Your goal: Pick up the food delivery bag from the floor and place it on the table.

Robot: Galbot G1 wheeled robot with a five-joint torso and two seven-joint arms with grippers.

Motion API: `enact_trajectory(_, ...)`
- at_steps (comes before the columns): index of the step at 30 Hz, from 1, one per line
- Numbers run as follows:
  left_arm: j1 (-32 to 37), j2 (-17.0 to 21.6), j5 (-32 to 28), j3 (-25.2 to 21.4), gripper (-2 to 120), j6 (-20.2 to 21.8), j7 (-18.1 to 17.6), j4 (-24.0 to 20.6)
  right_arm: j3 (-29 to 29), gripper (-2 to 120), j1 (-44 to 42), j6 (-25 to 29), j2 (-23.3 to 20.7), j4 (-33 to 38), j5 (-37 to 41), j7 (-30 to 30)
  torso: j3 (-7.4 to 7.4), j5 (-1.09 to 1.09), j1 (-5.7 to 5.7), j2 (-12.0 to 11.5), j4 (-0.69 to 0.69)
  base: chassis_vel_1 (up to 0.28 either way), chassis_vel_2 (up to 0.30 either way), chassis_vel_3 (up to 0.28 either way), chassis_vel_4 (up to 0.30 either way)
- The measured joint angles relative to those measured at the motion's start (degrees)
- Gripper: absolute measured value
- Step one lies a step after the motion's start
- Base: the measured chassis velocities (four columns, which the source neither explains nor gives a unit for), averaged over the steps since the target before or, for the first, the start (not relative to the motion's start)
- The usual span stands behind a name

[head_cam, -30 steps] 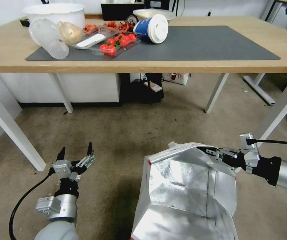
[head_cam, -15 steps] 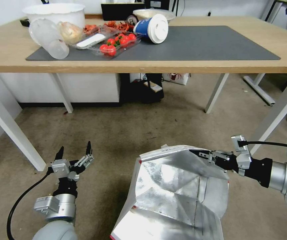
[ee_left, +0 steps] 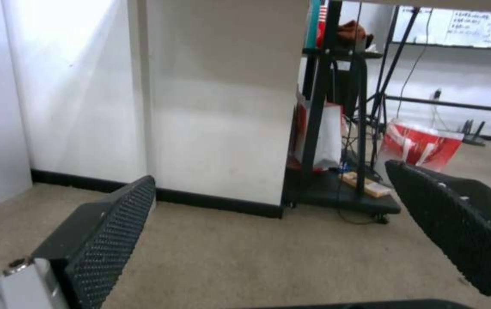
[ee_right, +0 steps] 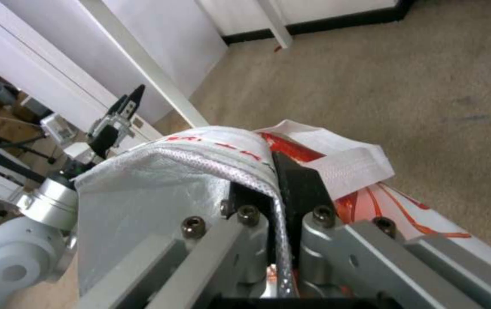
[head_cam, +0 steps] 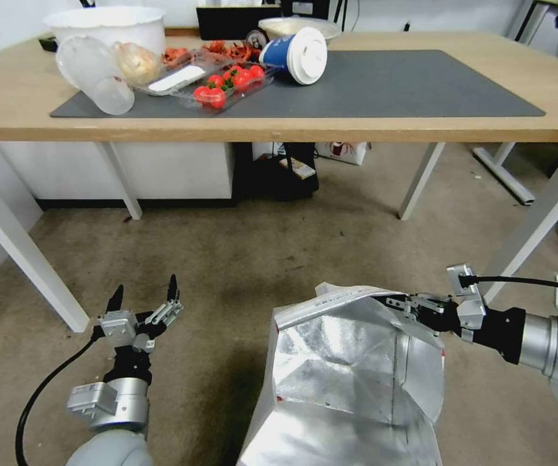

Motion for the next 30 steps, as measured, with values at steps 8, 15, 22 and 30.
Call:
enact_trajectory(8, 0.2, 0.0, -0.9, 0.1, 100, -1.0, 0.4, -0.2, -0.5, 0, 0.0, 0.3, 0.2, 1.2, -1.0, -0.2, 1.26, -0.01, 0.07, 1.3, 0.0, 0.0, 0.0, 0.0, 0.0)
enact_trajectory(15, 0.3, 0.0, -0.7, 0.2, 100, -0.9, 0.3, -0.3, -0.4, 0, -0.3, 0.4, 0.9, 1.9, -1.4, -0.2, 2.69, -0.01, 0.19, 2.9, 0.0, 0.0, 0.0, 0.0, 0.0)
enact_trajectory(22, 0.3, 0.1, -0.5, 0.2, 100, -0.7, 0.1, -0.3, -0.4, 0, -0.8, 0.5, 1.6, 2.2, -1.9, -0.5, 4.36, 0.0, 0.35, 4.7, -0.01, 0.0, 0.0, 0.0, 0.0)
enact_trajectory(30, 0.3, 0.1, -0.4, 0.2, 100, -0.5, 0.0, -0.4, -0.1, 0, -0.9, 0.5, 1.6, 2.3, -2.0, -0.7, 6.09, 0.0, 0.67, 6.8, 0.0, 0.0, 0.0, 0.0, 0.0)
